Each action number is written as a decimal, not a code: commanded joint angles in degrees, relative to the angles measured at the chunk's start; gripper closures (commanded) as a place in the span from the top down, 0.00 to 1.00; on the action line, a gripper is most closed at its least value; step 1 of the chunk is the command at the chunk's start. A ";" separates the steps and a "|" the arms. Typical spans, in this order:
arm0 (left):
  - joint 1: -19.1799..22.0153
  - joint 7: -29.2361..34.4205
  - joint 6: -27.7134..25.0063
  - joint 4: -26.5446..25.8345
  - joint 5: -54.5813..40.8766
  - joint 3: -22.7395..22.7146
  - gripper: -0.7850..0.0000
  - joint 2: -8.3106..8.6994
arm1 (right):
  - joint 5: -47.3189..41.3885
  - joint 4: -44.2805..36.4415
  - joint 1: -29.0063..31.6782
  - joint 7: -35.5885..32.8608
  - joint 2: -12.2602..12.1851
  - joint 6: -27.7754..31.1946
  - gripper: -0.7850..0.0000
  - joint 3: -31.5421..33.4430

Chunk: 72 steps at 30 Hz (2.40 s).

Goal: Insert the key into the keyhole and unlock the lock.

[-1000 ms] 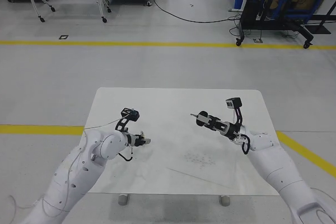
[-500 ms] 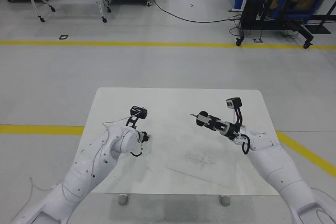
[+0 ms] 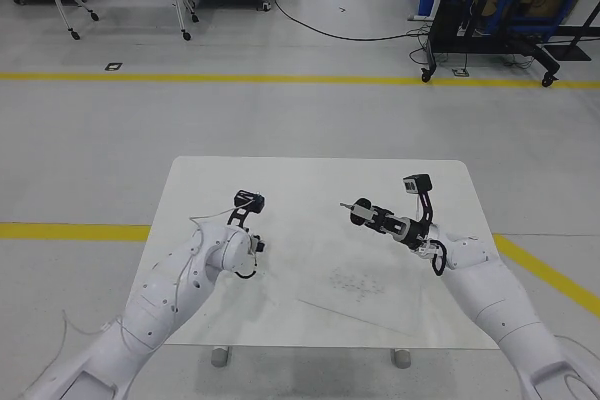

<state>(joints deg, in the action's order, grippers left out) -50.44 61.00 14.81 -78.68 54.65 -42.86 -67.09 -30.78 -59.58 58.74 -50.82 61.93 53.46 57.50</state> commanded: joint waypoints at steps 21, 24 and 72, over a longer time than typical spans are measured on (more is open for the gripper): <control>-6.80 -12.29 -6.26 -4.23 -16.47 -11.95 0.00 0.00 | 0.00 0.00 0.00 0.00 0.00 0.00 0.00 0.00; -9.14 -14.81 -10.76 -4.65 -27.60 -17.40 0.00 0.35 | 0.00 0.00 0.00 0.00 0.00 0.00 0.00 0.00; 8.26 19.18 -23.41 35.63 -87.05 -15.08 0.00 -4.85 | -8.14 15.70 -15.35 9.21 13.98 -8.55 0.00 -17.29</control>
<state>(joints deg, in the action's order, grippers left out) -42.41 79.93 -8.54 -43.69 -31.79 -58.07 -71.78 -38.61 -44.33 43.62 -40.42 75.55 45.06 40.51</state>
